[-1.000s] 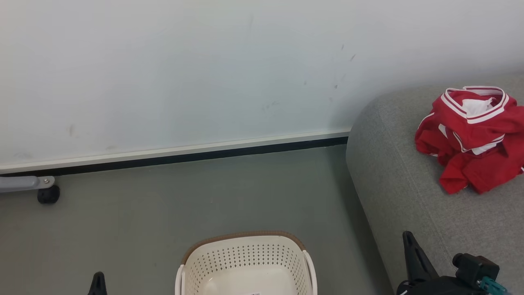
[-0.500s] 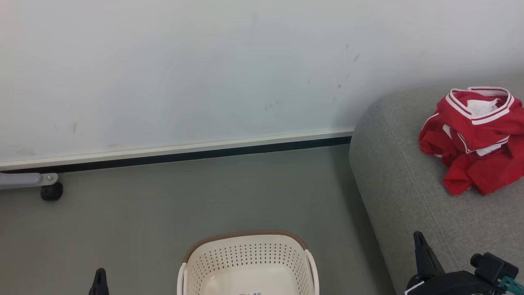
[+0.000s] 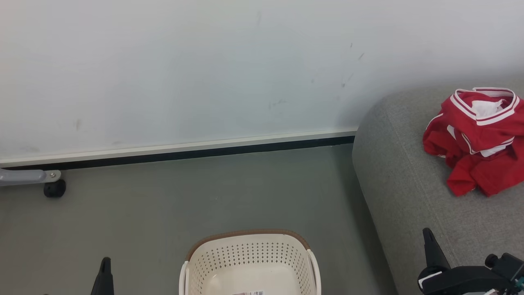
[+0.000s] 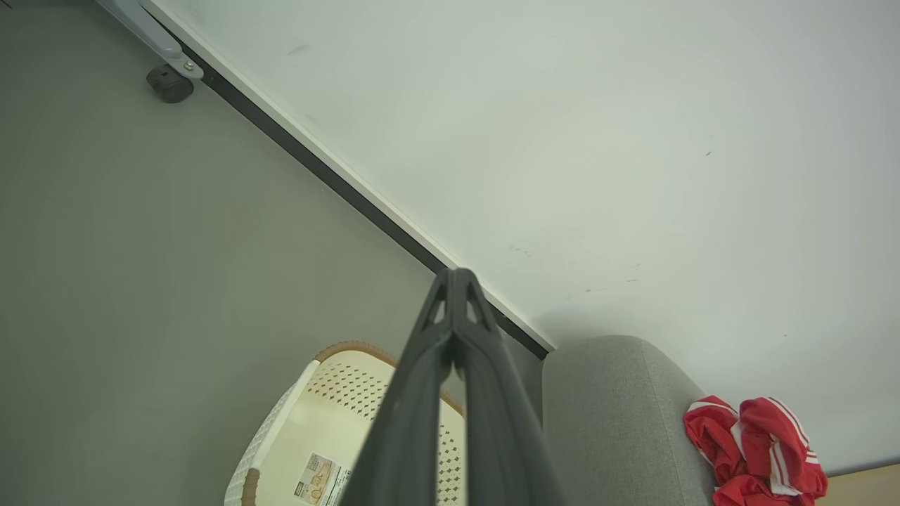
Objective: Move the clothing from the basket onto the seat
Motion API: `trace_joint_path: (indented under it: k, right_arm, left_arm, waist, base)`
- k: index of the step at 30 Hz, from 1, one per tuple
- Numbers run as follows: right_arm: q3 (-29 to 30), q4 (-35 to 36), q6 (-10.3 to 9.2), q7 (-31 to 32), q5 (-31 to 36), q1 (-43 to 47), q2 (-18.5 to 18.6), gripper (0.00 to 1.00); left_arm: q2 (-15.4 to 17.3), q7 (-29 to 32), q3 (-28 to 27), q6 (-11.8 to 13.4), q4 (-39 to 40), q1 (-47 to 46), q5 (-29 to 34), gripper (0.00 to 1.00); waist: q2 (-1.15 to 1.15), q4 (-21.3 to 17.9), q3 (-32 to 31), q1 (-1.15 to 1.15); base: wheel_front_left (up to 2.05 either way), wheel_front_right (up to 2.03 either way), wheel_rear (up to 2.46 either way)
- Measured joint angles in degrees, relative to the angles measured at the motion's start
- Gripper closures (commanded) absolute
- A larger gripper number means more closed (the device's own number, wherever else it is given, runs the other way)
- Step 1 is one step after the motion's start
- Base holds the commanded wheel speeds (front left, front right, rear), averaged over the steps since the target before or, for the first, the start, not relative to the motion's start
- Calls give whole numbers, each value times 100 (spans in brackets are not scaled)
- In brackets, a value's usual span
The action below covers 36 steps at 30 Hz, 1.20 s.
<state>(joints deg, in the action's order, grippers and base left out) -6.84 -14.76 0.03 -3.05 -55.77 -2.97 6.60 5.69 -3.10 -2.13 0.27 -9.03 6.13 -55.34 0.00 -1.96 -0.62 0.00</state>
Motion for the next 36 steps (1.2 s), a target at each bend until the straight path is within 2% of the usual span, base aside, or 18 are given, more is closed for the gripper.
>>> trace_joint_path:
  k: [36]
  right_arm:
    - [1122, -188, 514, 737, -2775, -124, -308, 100]
  left_arm:
    - [-234, 744, -252, -580, -588, -827, -2775, 100]
  waist:
    - [0, 153, 56, 0]
  base:
    - [0, 0, 0]
